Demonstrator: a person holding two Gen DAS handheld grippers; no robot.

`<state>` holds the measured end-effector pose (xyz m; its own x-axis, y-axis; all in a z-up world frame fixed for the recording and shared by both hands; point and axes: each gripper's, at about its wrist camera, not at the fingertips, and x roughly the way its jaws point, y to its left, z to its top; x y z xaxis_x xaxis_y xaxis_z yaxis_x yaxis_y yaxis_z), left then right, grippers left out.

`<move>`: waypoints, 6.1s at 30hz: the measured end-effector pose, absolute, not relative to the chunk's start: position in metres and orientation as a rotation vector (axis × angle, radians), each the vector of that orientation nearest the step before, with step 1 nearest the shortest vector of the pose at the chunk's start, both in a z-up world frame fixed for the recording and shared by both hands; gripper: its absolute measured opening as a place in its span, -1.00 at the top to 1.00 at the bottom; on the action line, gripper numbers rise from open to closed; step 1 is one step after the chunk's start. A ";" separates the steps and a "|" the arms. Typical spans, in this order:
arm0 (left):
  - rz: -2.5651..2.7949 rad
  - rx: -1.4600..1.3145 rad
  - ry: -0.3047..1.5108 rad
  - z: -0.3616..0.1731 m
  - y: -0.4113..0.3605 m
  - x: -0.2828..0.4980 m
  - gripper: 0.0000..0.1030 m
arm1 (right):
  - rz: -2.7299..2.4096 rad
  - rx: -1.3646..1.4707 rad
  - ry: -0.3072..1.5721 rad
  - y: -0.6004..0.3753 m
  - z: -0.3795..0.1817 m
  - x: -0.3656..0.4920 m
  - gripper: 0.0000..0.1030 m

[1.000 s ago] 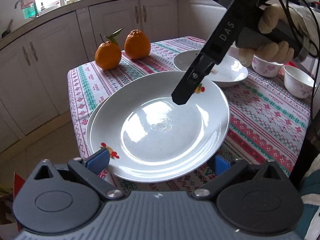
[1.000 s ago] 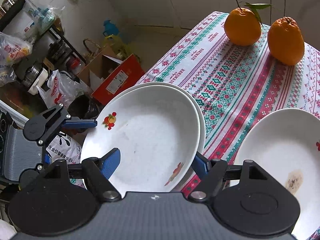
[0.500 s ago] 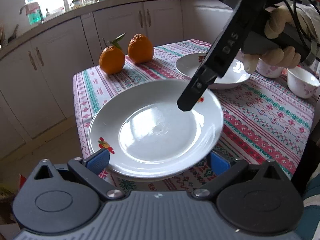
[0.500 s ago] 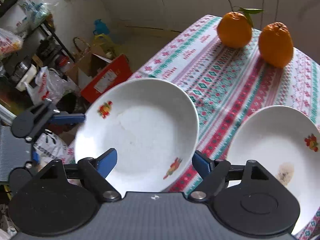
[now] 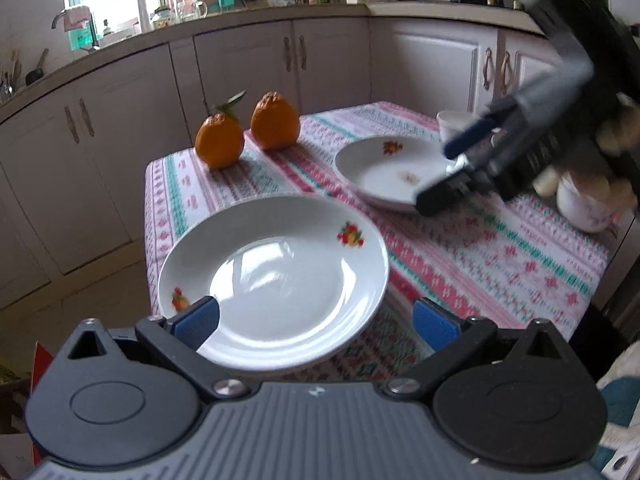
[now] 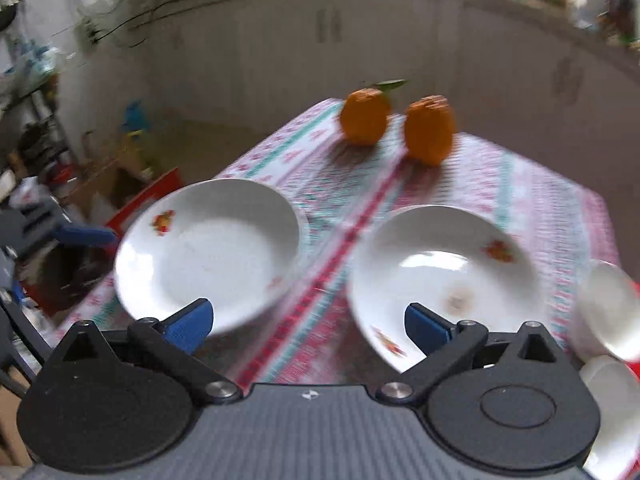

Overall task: Organize plates and bowls
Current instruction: 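Withdraw both open tools from the stacked plates, then grasp the rim of the next white plate with the left tool, then lift the white plate with the left tool and carry it toward the plate stack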

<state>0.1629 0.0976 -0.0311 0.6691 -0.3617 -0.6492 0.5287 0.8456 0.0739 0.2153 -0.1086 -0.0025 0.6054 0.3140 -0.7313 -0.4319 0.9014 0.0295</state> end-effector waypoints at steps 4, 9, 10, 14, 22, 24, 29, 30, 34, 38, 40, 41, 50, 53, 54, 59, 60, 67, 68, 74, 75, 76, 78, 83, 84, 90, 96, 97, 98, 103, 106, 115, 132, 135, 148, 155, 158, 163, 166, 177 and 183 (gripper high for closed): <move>-0.524 0.233 0.663 -0.019 0.087 0.172 -0.99 | 0.308 -0.172 0.743 -0.128 -0.008 0.192 -1.00; -0.545 0.261 0.656 -0.007 0.062 0.192 -0.99 | 0.235 -0.130 0.741 -0.145 -0.024 0.183 -1.00; -0.555 0.269 0.655 -0.005 0.056 0.196 -0.99 | 0.220 -0.131 0.748 -0.146 -0.029 0.183 -1.00; -0.593 0.300 0.661 0.000 0.032 0.215 -0.99 | 0.214 -0.129 0.765 -0.150 -0.042 0.185 -1.00; -0.653 0.370 0.699 -0.007 -0.010 0.267 -0.99 | 0.187 -0.059 0.836 -0.166 -0.070 0.206 -1.00; -0.669 0.389 0.720 -0.010 -0.018 0.284 -0.99 | 0.180 -0.040 0.854 -0.170 -0.076 0.214 -1.00; -0.694 0.414 0.781 -0.023 -0.039 0.324 -0.99 | 0.132 -0.063 0.852 -0.171 -0.084 0.224 -1.00; -0.697 0.418 0.788 -0.025 -0.043 0.331 -0.99 | 0.123 -0.078 0.847 -0.170 -0.086 0.226 -1.00; -0.718 0.440 0.817 -0.034 -0.059 0.356 -0.98 | 0.119 -0.069 0.825 -0.169 -0.086 0.226 -1.00; -0.746 0.435 0.869 -0.045 -0.070 0.378 -0.97 | 0.127 -0.069 0.816 -0.168 -0.085 0.226 -1.00; -0.761 0.434 0.894 -0.049 -0.076 0.386 -0.91 | 0.128 -0.069 0.815 -0.168 -0.085 0.226 -1.00; -0.772 0.434 0.907 -0.051 -0.079 0.390 -0.90 | 0.128 -0.070 0.816 -0.168 -0.084 0.226 -1.00; -0.862 0.475 1.021 -0.060 -0.103 0.415 -0.55 | 0.130 -0.069 0.808 -0.169 -0.086 0.229 -1.00; -0.879 0.492 1.060 -0.064 -0.108 0.420 -0.55 | 0.132 -0.070 0.802 -0.169 -0.085 0.228 -1.00; -0.880 0.501 1.075 -0.065 -0.109 0.421 -0.53 | 0.134 -0.070 0.801 -0.169 -0.085 0.227 -1.00; -0.901 0.538 1.121 -0.066 -0.113 0.426 -0.52 | 0.139 -0.066 0.794 -0.169 -0.085 0.228 -1.00; -0.907 0.542 1.132 -0.066 -0.113 0.428 -0.52 | 0.142 -0.061 0.791 -0.169 -0.085 0.228 -1.00; -0.920 0.588 1.168 -0.068 -0.121 0.431 -0.51 | 0.145 -0.063 0.777 -0.170 -0.086 0.232 -1.00; -0.923 0.591 1.171 -0.069 -0.122 0.432 -0.51 | 0.147 -0.062 0.777 -0.170 -0.086 0.232 -1.00; -0.952 0.590 1.200 -0.071 -0.123 0.436 -0.51 | 0.148 -0.079 0.758 -0.167 -0.084 0.232 -0.99; -0.959 0.594 1.199 -0.071 -0.123 0.436 -0.51 | 0.148 -0.080 0.758 -0.167 -0.084 0.232 -0.99; -0.963 0.590 1.201 -0.071 -0.122 0.436 -0.51 | 0.149 -0.078 0.758 -0.167 -0.084 0.232 -0.99; -0.974 0.579 1.209 -0.071 -0.120 0.437 -0.50 | 0.154 -0.071 0.764 -0.169 -0.084 0.232 -0.99; -0.977 0.578 1.213 -0.070 -0.115 0.432 -0.50 | 0.169 -0.065 0.774 -0.169 -0.083 0.231 -0.99; -0.975 0.572 1.214 -0.070 -0.113 0.431 -0.50 | 0.173 -0.068 0.774 -0.168 -0.083 0.229 -0.99; -0.966 0.541 1.206 -0.063 -0.105 0.425 -0.50 | 0.185 -0.085 0.766 -0.165 -0.079 0.224 -0.99; -0.956 0.518 1.189 -0.053 -0.097 0.417 -0.50 | 0.202 -0.099 0.758 -0.164 -0.071 0.218 -0.99; -0.953 0.513 1.187 -0.051 -0.096 0.415 -0.50 | 0.208 -0.099 0.758 -0.164 -0.069 0.217 -0.99; -0.952 0.508 1.184 -0.049 -0.094 0.414 -0.50 | 0.212 -0.100 0.757 -0.164 -0.067 0.216 -0.99; -0.929 0.482 1.176 -0.040 -0.082 0.403 -0.50 | 0.241 -0.121 0.749 -0.160 -0.059 0.209 -0.99; -0.911 0.472 1.171 -0.034 -0.073 0.398 -0.50 | 0.266 -0.123 0.742 -0.156 -0.054 0.204 -0.99; -0.851 0.416 1.139 -0.015 -0.040 0.381 -0.50 | 0.330 -0.152 0.709 -0.141 -0.039 0.195 -0.99; -0.708 0.283 1.138 -0.013 0.045 0.351 -0.50 | 0.506 -0.208 0.705 -0.092 -0.033 0.189 -0.99; -0.685 0.259 1.141 -0.015 0.059 0.348 -0.50 | 0.531 -0.212 0.714 -0.084 -0.035 0.190 -0.99; -0.631 0.179 1.159 -0.033 0.101 0.339 -0.50 | 0.591 -0.266 0.725 -0.055 -0.038 0.190 -0.99; -0.636 0.154 1.159 -0.041 0.108 0.341 -0.50 | 0.589 -0.281 0.728 -0.050 -0.038 0.192 -0.99; -0.638 0.132 1.158 -0.045 0.111 0.343 -0.50 | 0.587 -0.289 0.725 -0.048 -0.037 0.192 -0.99; -0.636 0.116 1.161 -0.049 0.115 0.344 -0.50 | 0.585 -0.303 0.723 -0.045 -0.038 0.192 -0.99; -0.635 0.116 1.163 -0.052 0.117 0.344 -0.50 | 0.588 -0.309 0.723 -0.044 -0.038 0.191 -0.99; -0.636 0.140 1.159 -0.051 0.115 0.343 -0.50 | 0.594 -0.305 0.721 -0.045 -0.037 0.192 -0.99; -0.633 0.144 1.156 -0.050 0.118 0.341 -0.51 | 0.595 -0.311 0.721 -0.043 -0.036 0.191 -0.99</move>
